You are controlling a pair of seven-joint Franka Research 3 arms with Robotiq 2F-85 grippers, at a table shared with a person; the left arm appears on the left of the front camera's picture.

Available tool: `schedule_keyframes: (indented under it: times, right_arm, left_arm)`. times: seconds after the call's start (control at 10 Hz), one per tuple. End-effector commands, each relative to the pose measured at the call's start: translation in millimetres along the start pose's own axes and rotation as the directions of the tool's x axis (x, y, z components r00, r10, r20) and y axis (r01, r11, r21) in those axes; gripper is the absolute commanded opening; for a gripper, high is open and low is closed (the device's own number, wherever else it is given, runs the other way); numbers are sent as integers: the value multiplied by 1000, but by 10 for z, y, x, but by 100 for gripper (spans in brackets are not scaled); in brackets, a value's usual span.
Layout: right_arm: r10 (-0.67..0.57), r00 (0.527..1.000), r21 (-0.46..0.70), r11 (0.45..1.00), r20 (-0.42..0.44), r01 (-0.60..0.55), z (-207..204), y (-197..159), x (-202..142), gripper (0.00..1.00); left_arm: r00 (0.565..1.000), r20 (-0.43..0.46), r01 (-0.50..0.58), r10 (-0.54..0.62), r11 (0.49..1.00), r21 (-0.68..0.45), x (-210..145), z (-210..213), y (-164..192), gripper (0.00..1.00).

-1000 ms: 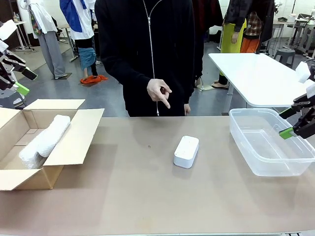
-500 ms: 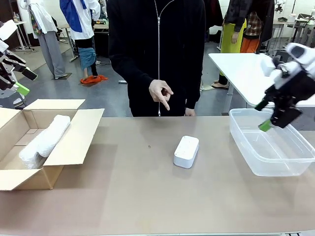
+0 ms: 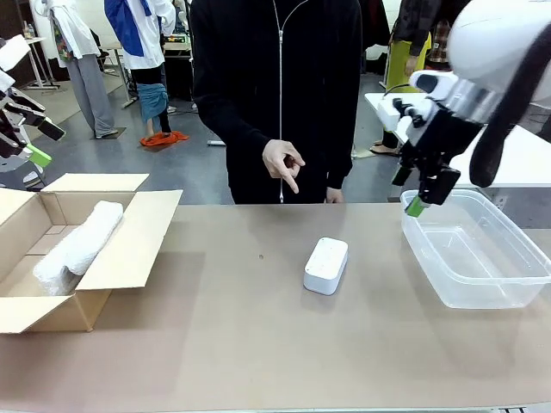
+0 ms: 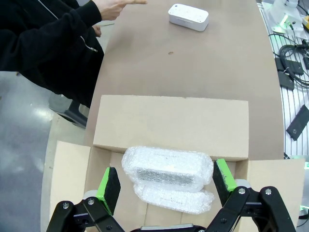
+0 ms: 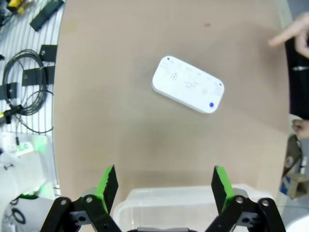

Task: Separate and place wrapped and unwrapped clocks.
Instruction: Pick up the Digital clock indicated by the person.

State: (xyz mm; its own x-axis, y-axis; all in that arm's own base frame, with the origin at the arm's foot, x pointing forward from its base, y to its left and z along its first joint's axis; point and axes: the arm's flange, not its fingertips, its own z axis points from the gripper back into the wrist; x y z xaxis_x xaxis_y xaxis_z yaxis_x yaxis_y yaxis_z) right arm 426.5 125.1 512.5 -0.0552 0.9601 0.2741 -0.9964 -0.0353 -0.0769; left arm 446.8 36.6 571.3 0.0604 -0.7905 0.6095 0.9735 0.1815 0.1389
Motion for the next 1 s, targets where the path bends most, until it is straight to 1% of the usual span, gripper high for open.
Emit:
schedule_keyframes:
  times: [0.0, 0.2, 0.4, 0.6, 0.8, 0.9]
  right_arm:
    - [94, 995, 55, 994, -37, -92, -172, -229, 263, 100]
    - [73, 997, 110, 991, -23, -70, -377, -375, 556, 100]
    - [102, 994, 167, 982, -43, -93, -527, -449, 707, 100]
    - [112, 993, 170, 980, -48, -102, -627, -521, 749, 100]
    - [94, 992, 146, 986, -85, -81, -794, -599, 762, 100]
    - [119, 988, 137, 985, -99, -105, -917, -626, 778, 100]
  left_arm:
    - [1000, -1, 7, -7, 1000, -2, -12, 17, -2, 100]
    - [1000, -1, 7, -7, 1000, -2, -12, 17, -2, 100]
    - [1000, -1, 7, -7, 1000, -2, -12, 17, -2, 100]
    - [1000, -1, 7, -7, 1000, -2, -12, 17, -2, 100]
    - [1000, -1, 7, -7, 1000, -2, -12, 17, -2, 100]
    - [1000, -1, 7, -7, 1000, -2, -12, 17, -2, 100]
